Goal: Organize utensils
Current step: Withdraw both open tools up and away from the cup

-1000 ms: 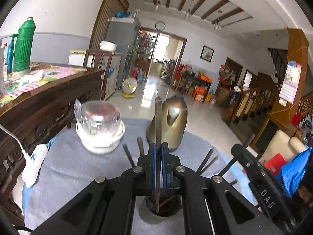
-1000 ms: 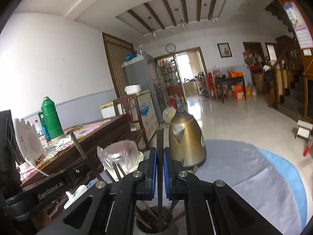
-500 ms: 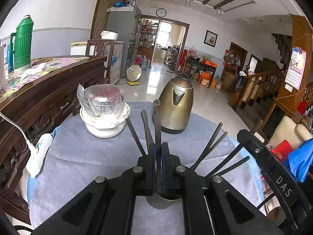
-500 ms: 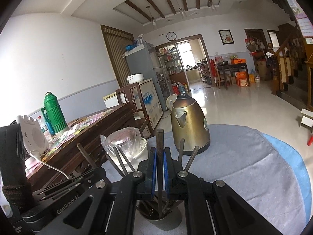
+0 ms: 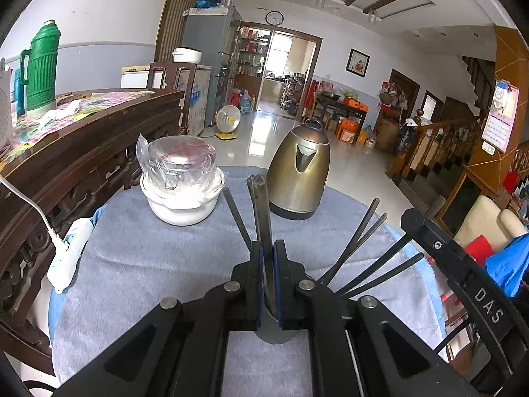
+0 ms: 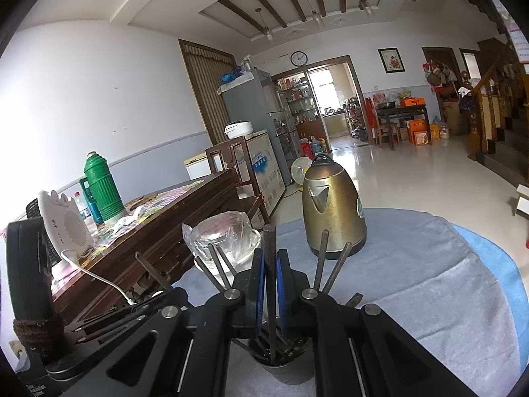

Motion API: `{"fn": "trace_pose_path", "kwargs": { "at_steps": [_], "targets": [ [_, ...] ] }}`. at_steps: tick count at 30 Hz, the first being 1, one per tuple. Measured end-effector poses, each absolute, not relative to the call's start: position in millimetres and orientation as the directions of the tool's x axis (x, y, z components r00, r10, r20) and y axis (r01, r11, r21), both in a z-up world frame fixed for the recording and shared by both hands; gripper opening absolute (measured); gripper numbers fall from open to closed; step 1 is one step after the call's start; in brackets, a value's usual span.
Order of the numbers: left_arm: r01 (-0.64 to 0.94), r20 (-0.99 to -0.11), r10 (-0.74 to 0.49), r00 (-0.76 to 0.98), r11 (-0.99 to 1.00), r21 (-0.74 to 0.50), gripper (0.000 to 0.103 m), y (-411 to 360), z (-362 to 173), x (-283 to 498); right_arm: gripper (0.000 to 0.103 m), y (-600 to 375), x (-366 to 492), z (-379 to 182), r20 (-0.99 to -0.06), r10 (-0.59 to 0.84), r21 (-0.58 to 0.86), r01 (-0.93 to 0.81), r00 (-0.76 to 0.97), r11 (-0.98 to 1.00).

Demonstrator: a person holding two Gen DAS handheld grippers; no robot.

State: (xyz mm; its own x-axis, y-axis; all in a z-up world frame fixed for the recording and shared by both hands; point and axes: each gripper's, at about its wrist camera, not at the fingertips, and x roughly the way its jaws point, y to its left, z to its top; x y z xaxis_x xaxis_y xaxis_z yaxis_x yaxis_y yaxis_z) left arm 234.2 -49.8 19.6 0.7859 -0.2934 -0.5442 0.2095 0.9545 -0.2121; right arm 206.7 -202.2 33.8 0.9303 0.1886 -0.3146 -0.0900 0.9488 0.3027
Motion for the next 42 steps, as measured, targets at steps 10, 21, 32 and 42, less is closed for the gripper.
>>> {"fn": "trace_pose_path", "kwargs": {
  "at_steps": [10,21,32,42],
  "targets": [
    [0.209,-0.574,-0.292,0.765,0.956,-0.208,0.009,-47.6,14.3,236.8,0.009,-199.0,207.4,33.8,-0.326,0.200,0.304,-0.098,0.924,0.948],
    [0.151,-0.598,-0.185,0.780,0.983,-0.108,0.068,-34.9,10.5,218.6,0.035,-222.1,200.0,37.4,-0.330,0.217,0.391,-0.076,0.919,0.917],
    [0.081,-0.639,-0.036,0.768,0.996,0.041,0.080,-23.5,1.7,187.0,0.058,-231.3,149.7,39.9,-0.289,0.218,0.411,-0.085,0.932,0.908],
    [0.048,-0.637,0.055,0.769,0.988,0.143,0.087,-20.9,-4.4,159.7,0.059,-226.5,115.4,17.0,-0.423,0.196,0.315,-0.059,0.885,0.947]
  ]
}}
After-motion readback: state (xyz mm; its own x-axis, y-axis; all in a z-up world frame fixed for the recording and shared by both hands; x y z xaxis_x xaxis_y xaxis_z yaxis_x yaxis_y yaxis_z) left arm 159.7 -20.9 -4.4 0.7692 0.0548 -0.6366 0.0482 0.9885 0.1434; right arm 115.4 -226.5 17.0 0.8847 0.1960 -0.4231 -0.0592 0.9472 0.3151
